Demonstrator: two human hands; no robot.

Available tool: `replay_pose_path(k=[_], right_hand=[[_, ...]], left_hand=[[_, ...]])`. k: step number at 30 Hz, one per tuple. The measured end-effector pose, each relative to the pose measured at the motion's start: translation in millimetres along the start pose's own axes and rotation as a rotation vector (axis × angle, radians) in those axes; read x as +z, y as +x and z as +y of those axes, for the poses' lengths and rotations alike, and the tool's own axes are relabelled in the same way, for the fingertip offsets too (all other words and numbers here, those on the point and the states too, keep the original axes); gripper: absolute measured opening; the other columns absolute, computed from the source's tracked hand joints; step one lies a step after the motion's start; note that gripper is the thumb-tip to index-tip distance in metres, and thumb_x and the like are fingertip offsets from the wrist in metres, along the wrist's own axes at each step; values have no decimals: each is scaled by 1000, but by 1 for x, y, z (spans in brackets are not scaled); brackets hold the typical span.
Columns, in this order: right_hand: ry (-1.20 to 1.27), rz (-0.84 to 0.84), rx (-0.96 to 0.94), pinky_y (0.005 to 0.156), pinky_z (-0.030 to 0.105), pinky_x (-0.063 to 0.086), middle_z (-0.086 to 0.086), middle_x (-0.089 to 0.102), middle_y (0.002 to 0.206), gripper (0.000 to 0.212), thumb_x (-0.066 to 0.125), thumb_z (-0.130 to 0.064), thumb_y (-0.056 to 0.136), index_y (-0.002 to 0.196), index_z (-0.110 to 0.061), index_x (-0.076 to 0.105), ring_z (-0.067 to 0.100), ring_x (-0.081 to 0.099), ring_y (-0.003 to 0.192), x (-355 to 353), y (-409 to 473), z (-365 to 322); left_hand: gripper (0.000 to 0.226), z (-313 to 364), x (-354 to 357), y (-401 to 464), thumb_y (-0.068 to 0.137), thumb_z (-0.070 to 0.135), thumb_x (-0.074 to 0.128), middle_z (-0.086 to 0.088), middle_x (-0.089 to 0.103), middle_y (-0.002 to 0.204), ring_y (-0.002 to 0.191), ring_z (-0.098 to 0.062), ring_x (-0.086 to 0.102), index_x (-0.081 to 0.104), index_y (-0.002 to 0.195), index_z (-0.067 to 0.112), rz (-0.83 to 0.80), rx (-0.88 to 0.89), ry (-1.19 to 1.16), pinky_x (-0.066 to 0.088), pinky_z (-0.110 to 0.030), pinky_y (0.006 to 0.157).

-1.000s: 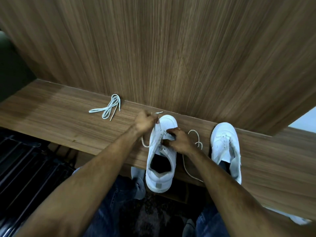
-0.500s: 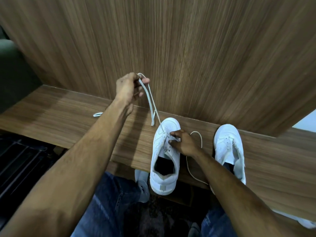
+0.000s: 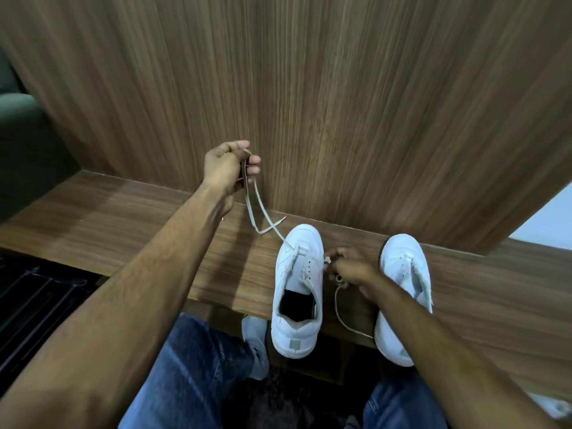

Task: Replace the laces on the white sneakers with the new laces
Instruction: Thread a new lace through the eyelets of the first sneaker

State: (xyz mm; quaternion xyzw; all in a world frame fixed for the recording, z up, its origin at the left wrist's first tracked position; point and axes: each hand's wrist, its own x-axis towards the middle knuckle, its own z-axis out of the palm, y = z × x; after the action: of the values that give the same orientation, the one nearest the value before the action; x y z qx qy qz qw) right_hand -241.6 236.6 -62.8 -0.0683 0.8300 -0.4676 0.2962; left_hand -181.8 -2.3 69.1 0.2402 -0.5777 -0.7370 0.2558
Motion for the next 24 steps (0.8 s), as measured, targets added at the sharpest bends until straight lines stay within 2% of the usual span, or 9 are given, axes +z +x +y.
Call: replay_pose_path(k=[4, 7, 9, 12, 17, 21, 24], right_hand=[[269, 3, -156, 48, 18, 47, 8, 61, 73, 20, 52, 9, 89, 102, 0, 64, 7, 55, 46, -34, -23, -53], [364, 47, -274, 50, 18, 50, 6, 59, 66, 22, 51, 7, 91, 107, -1, 63, 9, 58, 47, -53, -43, -95], [364, 80, -355, 48, 21, 48, 4, 58, 60, 20, 52, 2, 93, 108, -5, 64, 10, 55, 43, -62, -54, -121], [381, 137, -502, 47, 25, 50, 5, 59, 65, 18, 52, -1, 94, 103, -9, 65, 8, 47, 38, -70, -66, -150], [242, 144, -671, 37, 17, 36, 1, 69, 82, 21, 54, -1, 93, 102, -17, 65, 6, 45, 38, -64, -83, -172], [193, 192, -765, 32, 15, 32, 5, 69, 82, 22, 53, 3, 93, 96, -16, 64, 3, 46, 36, -55, -91, -178], [223, 233, -748, 33, 13, 32, 8, 68, 85, 20, 57, 2, 91, 100, -13, 65, 0, 46, 36, -54, -90, -172]], left_hand=[[15, 22, 9, -8, 97, 8, 48, 1, 68, 71, 55, -10, 60, 60, 98, 17, -66, 74, 95, 49, -20, 52], [16, 36, 20, -16, 96, 5, 49, -3, 67, 76, 54, -9, 59, 61, 101, 14, -134, 160, 180, 49, -19, 52], [17, 42, 29, -21, 96, 3, 48, -4, 67, 77, 52, -9, 58, 61, 104, 11, -183, 218, 223, 48, -19, 53], [18, 47, 42, -27, 97, 1, 47, -3, 67, 75, 51, -7, 58, 61, 101, 12, -264, 288, 277, 47, -23, 56], [19, 53, 66, -39, 96, -5, 46, -5, 65, 77, 49, -2, 56, 58, 105, 6, -410, 458, 368, 45, -16, 50], [18, 56, 71, -39, 95, -2, 51, -3, 64, 74, 53, -6, 59, 62, 101, 11, -436, 596, 458, 45, -16, 51], [19, 51, 68, -38, 94, -4, 51, -5, 66, 79, 53, -4, 58, 62, 100, 10, -412, 596, 429, 45, -15, 51]])
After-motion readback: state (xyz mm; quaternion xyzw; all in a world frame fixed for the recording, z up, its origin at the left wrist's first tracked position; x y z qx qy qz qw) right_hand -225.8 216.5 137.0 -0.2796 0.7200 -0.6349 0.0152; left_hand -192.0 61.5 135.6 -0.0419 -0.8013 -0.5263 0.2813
